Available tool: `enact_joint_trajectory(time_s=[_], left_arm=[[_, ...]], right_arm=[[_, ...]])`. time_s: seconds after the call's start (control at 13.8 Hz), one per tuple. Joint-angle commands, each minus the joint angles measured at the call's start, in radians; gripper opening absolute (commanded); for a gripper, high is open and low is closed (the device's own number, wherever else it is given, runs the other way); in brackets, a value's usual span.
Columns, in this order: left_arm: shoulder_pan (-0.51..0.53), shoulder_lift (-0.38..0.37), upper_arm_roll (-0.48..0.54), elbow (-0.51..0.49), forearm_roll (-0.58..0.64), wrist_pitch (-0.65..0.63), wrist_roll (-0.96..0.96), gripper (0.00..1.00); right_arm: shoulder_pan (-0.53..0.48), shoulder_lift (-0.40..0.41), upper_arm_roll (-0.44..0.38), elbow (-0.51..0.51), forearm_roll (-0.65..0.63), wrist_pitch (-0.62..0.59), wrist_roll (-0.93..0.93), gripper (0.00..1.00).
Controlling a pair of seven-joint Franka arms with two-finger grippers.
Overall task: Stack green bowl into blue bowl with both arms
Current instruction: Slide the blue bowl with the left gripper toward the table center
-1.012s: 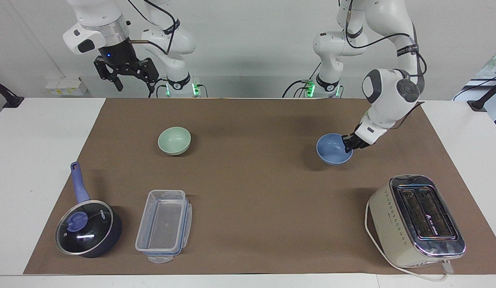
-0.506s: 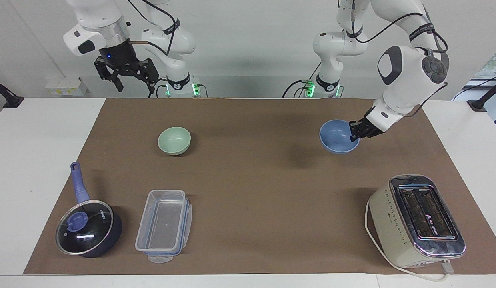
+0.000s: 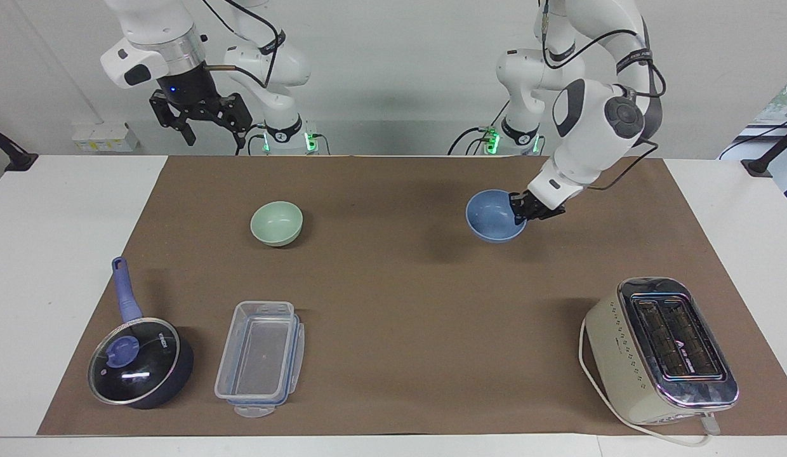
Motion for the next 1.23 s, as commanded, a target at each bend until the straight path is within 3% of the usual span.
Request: enact_joint_trajectory(time_s=[0.0, 0.65, 1.01, 1.08, 1.16], left_arm=[[-0.076, -0.011, 0.015, -0.083, -0.026, 0.106, -0.052, 0.00], [-0.254, 0.002, 0.015, -0.279, -0.144, 0.390, -0.110, 0.00], [-0.289, 0.011, 0.014, -0.322, -0.158, 0.470, -0.110, 0.00], [-0.289, 0.017, 0.014, -0.322, -0.159, 0.474, -0.109, 0.34], [-0.288, 0.017, 0.015, -0.318, -0.159, 0.474, -0.109, 0.99]], right_arm=[[-0.015, -0.026, 0.001, -0.034, 0.011, 0.014, -0.032, 1.00], [-0.017, -0.026, 0.002, -0.034, 0.011, 0.014, -0.037, 1.00], [-0.017, -0.038, 0.001, -0.054, 0.011, 0.015, -0.049, 1.00], [-0.017, -0.038, 0.001, -0.053, 0.011, 0.015, -0.049, 1.00], [-0.017, -0.038, 0.001, -0.054, 0.011, 0.017, -0.049, 1.00]])
